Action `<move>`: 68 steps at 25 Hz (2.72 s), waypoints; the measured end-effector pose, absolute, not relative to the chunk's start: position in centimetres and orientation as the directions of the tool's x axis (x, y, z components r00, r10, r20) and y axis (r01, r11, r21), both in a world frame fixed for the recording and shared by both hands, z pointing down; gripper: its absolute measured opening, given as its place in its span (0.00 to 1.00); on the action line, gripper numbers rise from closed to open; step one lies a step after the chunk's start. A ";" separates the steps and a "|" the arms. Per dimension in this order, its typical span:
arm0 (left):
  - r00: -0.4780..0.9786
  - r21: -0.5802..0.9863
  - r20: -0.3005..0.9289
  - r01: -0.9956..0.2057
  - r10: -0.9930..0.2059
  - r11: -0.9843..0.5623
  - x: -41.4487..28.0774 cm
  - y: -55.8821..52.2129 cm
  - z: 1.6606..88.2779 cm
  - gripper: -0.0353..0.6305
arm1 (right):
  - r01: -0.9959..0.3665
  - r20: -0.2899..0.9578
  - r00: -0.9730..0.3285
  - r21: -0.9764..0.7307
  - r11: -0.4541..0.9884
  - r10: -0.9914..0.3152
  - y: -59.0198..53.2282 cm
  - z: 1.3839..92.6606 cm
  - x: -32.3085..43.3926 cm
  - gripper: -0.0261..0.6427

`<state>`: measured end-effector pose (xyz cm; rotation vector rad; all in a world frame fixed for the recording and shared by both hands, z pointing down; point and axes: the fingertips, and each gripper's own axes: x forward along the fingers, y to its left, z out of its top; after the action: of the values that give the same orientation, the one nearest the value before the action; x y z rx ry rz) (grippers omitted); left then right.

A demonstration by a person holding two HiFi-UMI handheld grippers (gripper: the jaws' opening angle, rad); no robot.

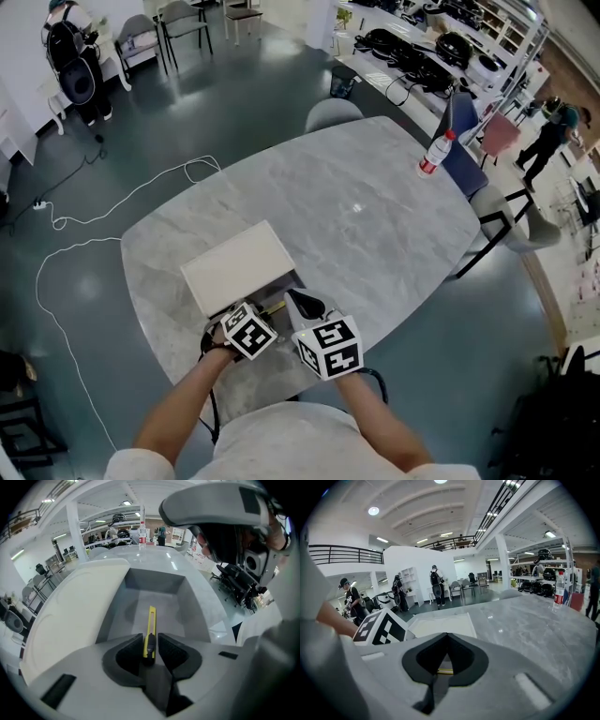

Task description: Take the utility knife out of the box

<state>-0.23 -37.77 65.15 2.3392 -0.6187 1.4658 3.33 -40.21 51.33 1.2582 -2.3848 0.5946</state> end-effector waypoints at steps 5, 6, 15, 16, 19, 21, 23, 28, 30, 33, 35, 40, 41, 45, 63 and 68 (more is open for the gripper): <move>0.382 0.025 0.904 -0.497 -0.192 -0.867 -0.1 -37.7 65.2 0.15 | -0.836 0.513 -0.531 -0.183 0.518 -0.675 -40.2 51.2 3.0 0.05; 0.382 0.024 0.904 -0.497 -0.193 -0.868 -0.1 -37.7 65.2 0.15 | -0.836 0.514 -0.530 -0.182 0.518 -0.675 -40.2 51.2 3.0 0.05; 0.382 0.012 0.900 -0.506 -0.212 -0.862 -0.4 -37.5 64.8 0.14 | -0.848 0.514 -0.510 -0.171 0.501 -0.690 -39.4 50.7 4.0 0.05; 0.385 0.007 0.896 -0.512 -0.223 -0.859 -0.3 -37.5 64.6 0.14 | -0.849 0.512 -0.509 -0.170 0.499 -0.692 -39.2 50.7 4.2 0.05; 0.389 -0.015 0.883 -0.534 -0.261 -0.846 -0.2 -37.6 63.7 0.14 | -0.850 0.507 -0.509 -0.170 0.498 -0.696 -38.7 50.6 4.8 0.05; 0.381 -0.037 0.878 -0.548 -0.289 -0.836 -0.3 -37.6 63.0 0.14 | -0.847 0.499 -0.515 -0.173 0.502 -0.697 -38.3 50.4 5.1 0.05; 0.387 -0.048 0.866 -0.564 -0.316 -0.824 0.0 -37.4 62.2 0.14 | -0.842 0.491 -0.524 -0.174 0.511 -0.697 -37.9 50.1 5.4 0.05; 0.384 -0.105 0.815 -0.638 -0.433 -0.763 0.2 -37.4 59.6 0.14 | -0.821 0.464 -0.556 -0.173 0.545 -0.690 -36.7 49.0 5.9 0.05; 0.380 -0.127 0.789 -0.667 -0.482 -0.734 0.3 -37.4 58.2 0.14 | -0.810 0.452 -0.571 -0.172 0.561 -0.685 -36.3 48.6 6.1 0.05; 0.373 -0.153 0.749 -0.707 -0.548 -0.690 0.5 -37.1 56.2 0.14 | -0.792 0.437 -0.594 -0.174 0.585 -0.675 -35.6 48.0 6.4 0.05; 0.367 -0.160 0.721 -0.736 -0.587 -0.657 0.4 -36.8 54.8 0.14 | -0.779 0.424 -0.612 -0.176 0.602 -0.667 -35.1 47.4 6.3 0.05; 0.343 -0.165 0.652 -0.806 -0.676 -0.568 -0.1 -35.1 51.6 0.14 | -0.743 0.394 -0.653 -0.169 0.647 -0.647 -33.6 45.9 6.2 0.05; 0.337 -0.163 0.637 -0.820 -0.693 -0.549 -0.2 -34.7 51.0 0.14 | -0.737 0.389 -0.660 -0.168 0.655 -0.643 -33.2 45.6 6.2 0.05; 0.308 -0.151 0.577 -0.870 -0.756 -0.470 -0.2 -33.0 49.1 0.14 | -0.711 0.365 -0.688 -0.163 0.685 -0.627 -31.9 44.9 6.6 0.05; 0.185 -0.054 0.365 -0.974 -0.912 -0.219 -1.6 -22.1 44.0 0.14 | -0.622 0.271 -0.776 -0.185 0.761 -0.569 -23.7 42.1 6.5 0.05; 0.175 -0.026 0.355 -0.980 -0.918 -0.197 -1.6 -19.7 44.1 0.14 | -0.614 0.267 -0.783 -0.189 0.767 -0.561 -21.6 42.0 6.7 0.05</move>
<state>-1.62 -19.72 44.06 2.2393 -1.8425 0.4352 6.71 -21.59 42.02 0.9302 -2.7664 0.3965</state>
